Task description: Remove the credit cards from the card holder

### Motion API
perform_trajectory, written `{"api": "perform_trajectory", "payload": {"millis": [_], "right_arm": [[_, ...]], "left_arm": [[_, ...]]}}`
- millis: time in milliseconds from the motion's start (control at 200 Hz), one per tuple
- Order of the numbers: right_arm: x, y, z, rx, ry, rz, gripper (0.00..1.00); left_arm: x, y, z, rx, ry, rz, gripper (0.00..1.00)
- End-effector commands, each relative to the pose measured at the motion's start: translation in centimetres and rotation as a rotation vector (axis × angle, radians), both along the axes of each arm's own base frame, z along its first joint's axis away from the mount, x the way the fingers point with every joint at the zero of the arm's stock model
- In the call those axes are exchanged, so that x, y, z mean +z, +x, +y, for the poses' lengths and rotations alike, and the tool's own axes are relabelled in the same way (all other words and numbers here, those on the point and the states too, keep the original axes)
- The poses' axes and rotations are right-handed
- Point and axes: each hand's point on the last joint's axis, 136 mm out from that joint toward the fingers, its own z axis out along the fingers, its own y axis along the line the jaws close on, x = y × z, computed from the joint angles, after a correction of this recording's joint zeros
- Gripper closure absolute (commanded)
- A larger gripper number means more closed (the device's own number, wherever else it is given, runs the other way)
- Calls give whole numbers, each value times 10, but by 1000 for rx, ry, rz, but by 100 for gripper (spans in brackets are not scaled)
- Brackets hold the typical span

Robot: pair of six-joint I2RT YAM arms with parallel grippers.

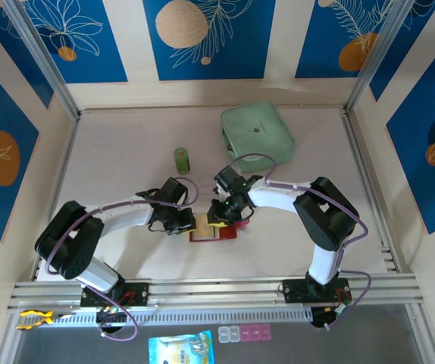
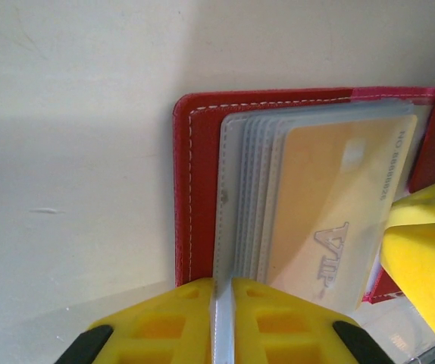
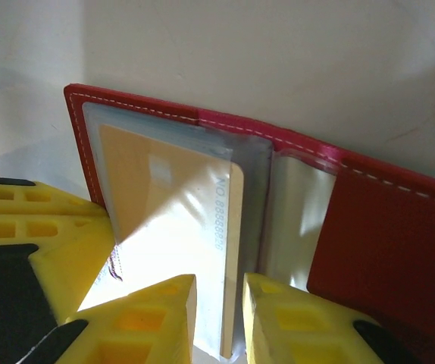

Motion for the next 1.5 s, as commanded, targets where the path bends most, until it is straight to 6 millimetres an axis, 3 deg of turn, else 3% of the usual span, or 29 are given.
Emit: {"api": "perform_trajectory", "payload": {"millis": [0,185,515,985,1250,1496], "right_arm": [[13,-2,-2,-13,20,-3,76],[15,-2,3,-5,48,3,77],[-2,-7,4,-1,33,53,77],[-4,-4,-11,-5,-63,15,77],[12,-1,-9,-8,-20,-34,78],[13,-3,-10,-14,-8,-30,77]], "left_arm": [[-6,-8,3,-7,7,28,87],[-6,-9,3,-4,1,28,88],[-6,-10,3,0,-3,31,88],[-5,-9,2,0,-5,27,88],[22,2,-5,9,-45,-34,88],[34,8,-16,-18,-86,-48,89]]}}
